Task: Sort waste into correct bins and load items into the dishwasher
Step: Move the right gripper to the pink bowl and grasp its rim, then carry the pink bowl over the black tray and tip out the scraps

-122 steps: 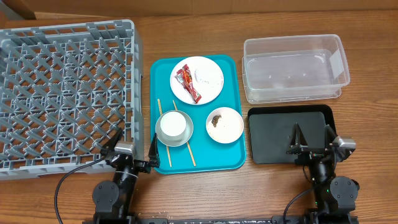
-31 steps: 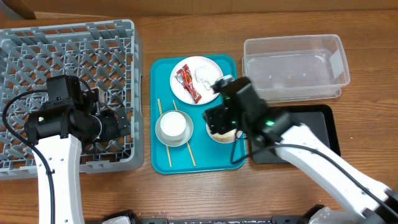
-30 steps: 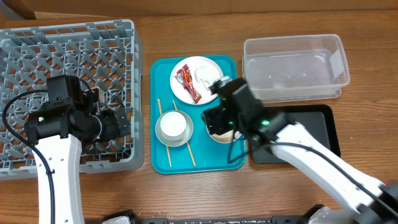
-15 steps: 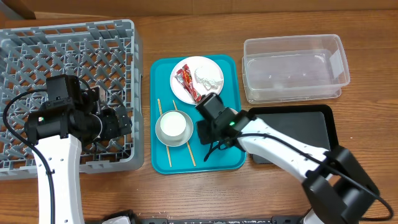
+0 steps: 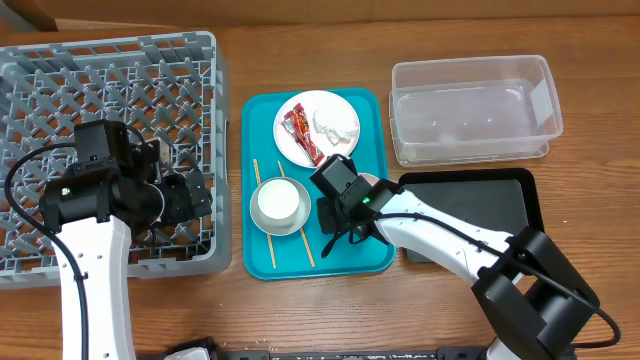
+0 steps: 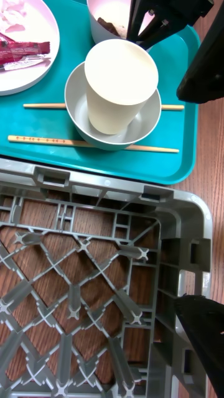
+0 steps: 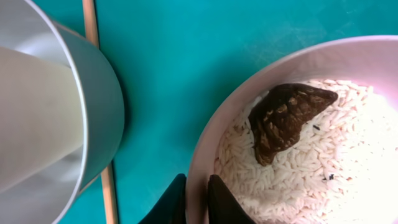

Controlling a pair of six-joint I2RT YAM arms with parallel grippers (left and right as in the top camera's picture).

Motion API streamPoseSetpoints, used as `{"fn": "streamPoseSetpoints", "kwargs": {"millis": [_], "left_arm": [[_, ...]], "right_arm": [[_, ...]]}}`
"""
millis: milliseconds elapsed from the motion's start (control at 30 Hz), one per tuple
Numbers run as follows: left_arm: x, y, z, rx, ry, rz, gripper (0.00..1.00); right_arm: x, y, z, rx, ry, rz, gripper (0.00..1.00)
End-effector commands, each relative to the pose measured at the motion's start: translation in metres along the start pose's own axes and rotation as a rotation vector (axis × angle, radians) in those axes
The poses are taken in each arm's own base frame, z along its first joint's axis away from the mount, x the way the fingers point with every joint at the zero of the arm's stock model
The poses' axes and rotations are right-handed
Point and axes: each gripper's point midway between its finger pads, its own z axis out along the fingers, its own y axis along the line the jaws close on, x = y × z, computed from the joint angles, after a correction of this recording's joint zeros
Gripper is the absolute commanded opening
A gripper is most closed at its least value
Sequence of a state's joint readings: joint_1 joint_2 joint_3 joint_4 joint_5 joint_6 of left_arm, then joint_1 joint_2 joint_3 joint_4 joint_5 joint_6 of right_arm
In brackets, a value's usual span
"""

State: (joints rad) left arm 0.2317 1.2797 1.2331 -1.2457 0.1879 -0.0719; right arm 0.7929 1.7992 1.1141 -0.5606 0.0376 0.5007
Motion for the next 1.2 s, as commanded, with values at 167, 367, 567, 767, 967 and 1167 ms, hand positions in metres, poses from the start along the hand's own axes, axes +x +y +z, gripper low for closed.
{"fn": "streamPoseSetpoints", "kwargs": {"millis": [167,367,567,767,967,1167], "left_arm": [[-0.007,-0.004,-0.007,0.016,-0.027,0.014,1.00],[-0.007,-0.004,-0.007,0.016,-0.027,0.014,1.00],[-0.008,-0.003,-0.007,0.015,-0.030,0.015,1.00],[-0.009,-0.003,-0.007,0.013,-0.032,0.016,1.00],[-0.011,-0.003,-0.007,0.014,-0.042,0.018,1.00],[-0.011,-0.003,-0.007,0.014,-0.042,0.018,1.00]], "right_arm": [[-0.010,0.003,-0.011,0.007,-0.014,0.009,0.04],[-0.034,0.016,-0.056,-0.026,-0.068,0.013,0.04],[-0.058,0.023,-0.110,-0.086,-0.173,0.031,0.04],[-0.067,-0.010,-0.151,-0.100,-0.216,0.141,0.04],[-0.057,-0.072,-0.151,-0.164,-0.076,0.341,0.04],[-0.046,-0.115,-0.137,-0.296,-0.011,0.455,0.04]]}}
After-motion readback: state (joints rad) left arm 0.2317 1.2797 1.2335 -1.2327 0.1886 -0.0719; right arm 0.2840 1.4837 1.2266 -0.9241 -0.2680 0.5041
